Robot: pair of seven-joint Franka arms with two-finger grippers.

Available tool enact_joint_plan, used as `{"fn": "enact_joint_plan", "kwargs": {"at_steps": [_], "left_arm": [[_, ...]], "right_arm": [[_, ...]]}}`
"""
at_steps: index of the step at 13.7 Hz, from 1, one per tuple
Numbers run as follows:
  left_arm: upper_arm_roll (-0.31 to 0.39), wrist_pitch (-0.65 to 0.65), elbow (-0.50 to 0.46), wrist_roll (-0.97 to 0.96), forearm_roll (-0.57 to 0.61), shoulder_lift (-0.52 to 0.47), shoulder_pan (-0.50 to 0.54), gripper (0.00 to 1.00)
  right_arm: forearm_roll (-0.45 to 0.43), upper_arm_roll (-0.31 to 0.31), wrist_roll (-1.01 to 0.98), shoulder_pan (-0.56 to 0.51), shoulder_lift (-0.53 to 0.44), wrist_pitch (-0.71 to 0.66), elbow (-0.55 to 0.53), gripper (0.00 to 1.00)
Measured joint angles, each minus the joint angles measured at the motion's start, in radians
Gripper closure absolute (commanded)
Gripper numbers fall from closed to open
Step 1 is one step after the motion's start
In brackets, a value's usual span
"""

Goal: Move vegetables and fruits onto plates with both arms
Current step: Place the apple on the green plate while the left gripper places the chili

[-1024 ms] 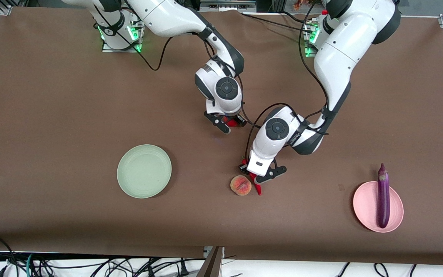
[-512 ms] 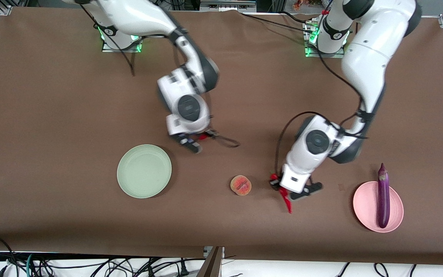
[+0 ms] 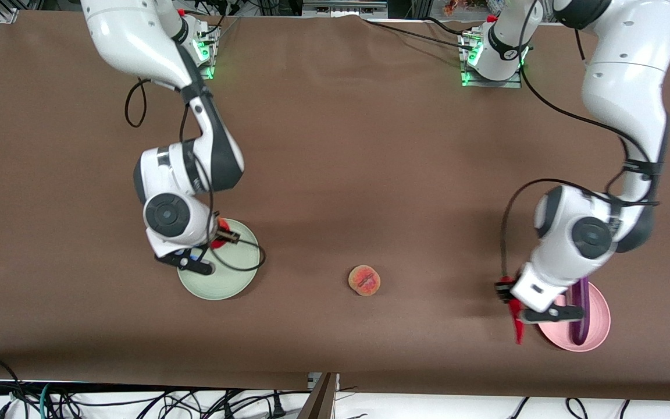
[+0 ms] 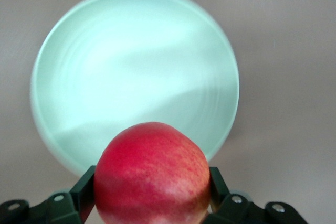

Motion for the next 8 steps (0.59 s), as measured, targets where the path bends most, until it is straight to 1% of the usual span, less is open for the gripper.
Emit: {"fn": "enact_joint_plan", "kwargs": {"at_steps": [1, 2, 3, 5, 7, 8], "left_arm": [[0.047, 0.0, 0.0, 0.09, -0.065, 0.0, 0.004, 1.0], [0.081, 0.0, -0.001, 0.16, -0.111, 0.001, 0.006, 1.0], [0.103, 0.0, -0.001, 0.211, -0.139, 0.001, 0.008, 1.0], [0.121, 0.0, -0.002, 0.249, -0.155, 0.003, 0.009, 1.0], [0.123, 0.002, -0.003, 0.252, -0.155, 0.005, 0.009, 1.0], [0.124, 0.007, -0.003, 0.252, -0.155, 0.006, 0.009, 1.0]], "right_arm": [[0.0, 0.0, -0.022, -0.021, 0.033, 0.058, -0.001, 0.34], [0.0, 0.001, -0.034, -0.032, 0.063, 0.109, -0.001, 0.02], [0.0, 0.001, -0.036, -0.034, 0.087, 0.145, -0.001, 0.0], [0.001, 0.009, -0.035, -0.023, 0.098, 0.151, 0.007, 0.0], [0.015, 0.013, 0.012, 0.004, 0.085, 0.093, 0.043, 0.0], [0.035, 0.017, 0.055, 0.018, 0.079, 0.049, 0.079, 0.0]]}}
